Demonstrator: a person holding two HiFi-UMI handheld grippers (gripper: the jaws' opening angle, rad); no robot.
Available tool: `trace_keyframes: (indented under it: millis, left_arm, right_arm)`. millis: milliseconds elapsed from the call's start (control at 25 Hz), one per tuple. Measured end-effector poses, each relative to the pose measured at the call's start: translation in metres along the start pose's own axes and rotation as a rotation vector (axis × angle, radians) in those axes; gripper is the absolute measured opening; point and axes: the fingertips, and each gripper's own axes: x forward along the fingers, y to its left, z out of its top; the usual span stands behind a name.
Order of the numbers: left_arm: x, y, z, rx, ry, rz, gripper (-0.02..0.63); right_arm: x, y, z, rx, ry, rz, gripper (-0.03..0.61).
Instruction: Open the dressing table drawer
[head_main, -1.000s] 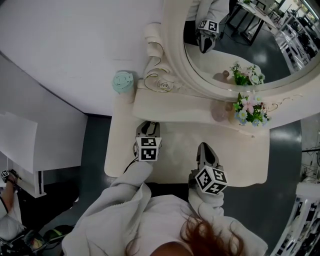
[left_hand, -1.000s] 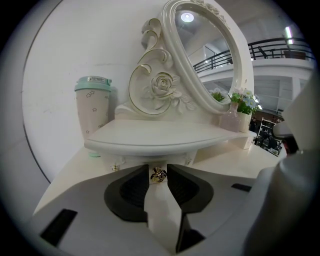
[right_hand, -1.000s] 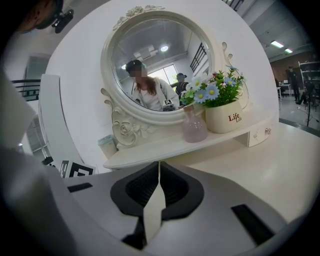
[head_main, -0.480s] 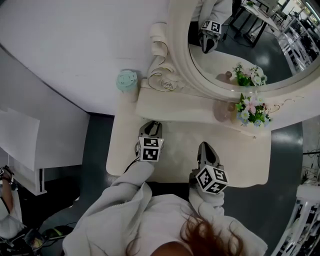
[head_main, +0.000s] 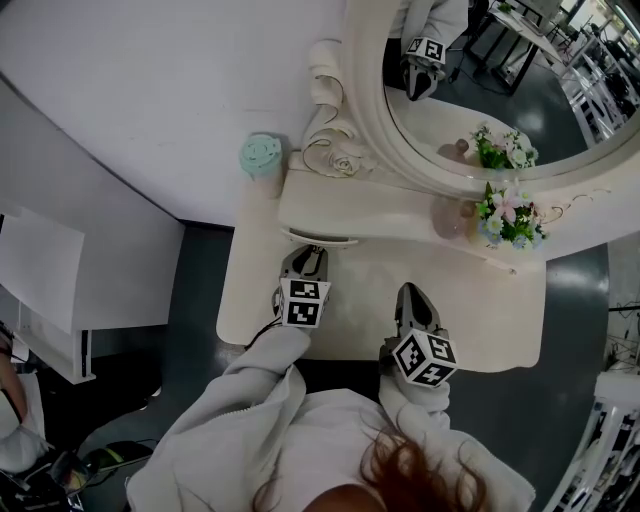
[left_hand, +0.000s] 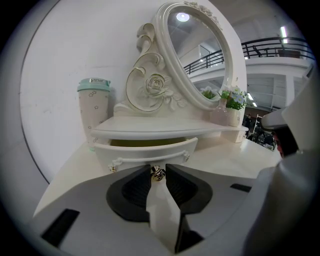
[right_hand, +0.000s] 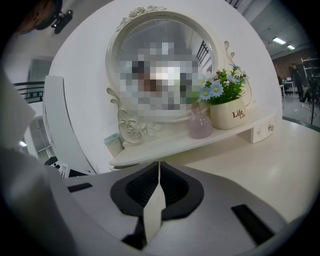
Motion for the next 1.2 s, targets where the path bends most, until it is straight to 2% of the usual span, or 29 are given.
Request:
trace_keyframes:
  millis: [160,720,1200]
  left_arm:
    - [-0.006,-0.003,-0.003,0.025,-0.005,0.004,0.103]
    - [-0.027,-0.014,-0.018,0.034,0.001,-0.016,0.101]
    - [-0.045,-0.021,-0.033,0.038,0.008,-0.037,0.101]
  right_arm:
    - [-0.003,0.005,-0.005,-0.001,0.01,0.009,0.037]
    - [-0.018,0.01,-0.024,0.007,0.036,0.017,0.037]
    - [-0.015,0.033,-0.037,-0.001,0.063,0.076,0.037]
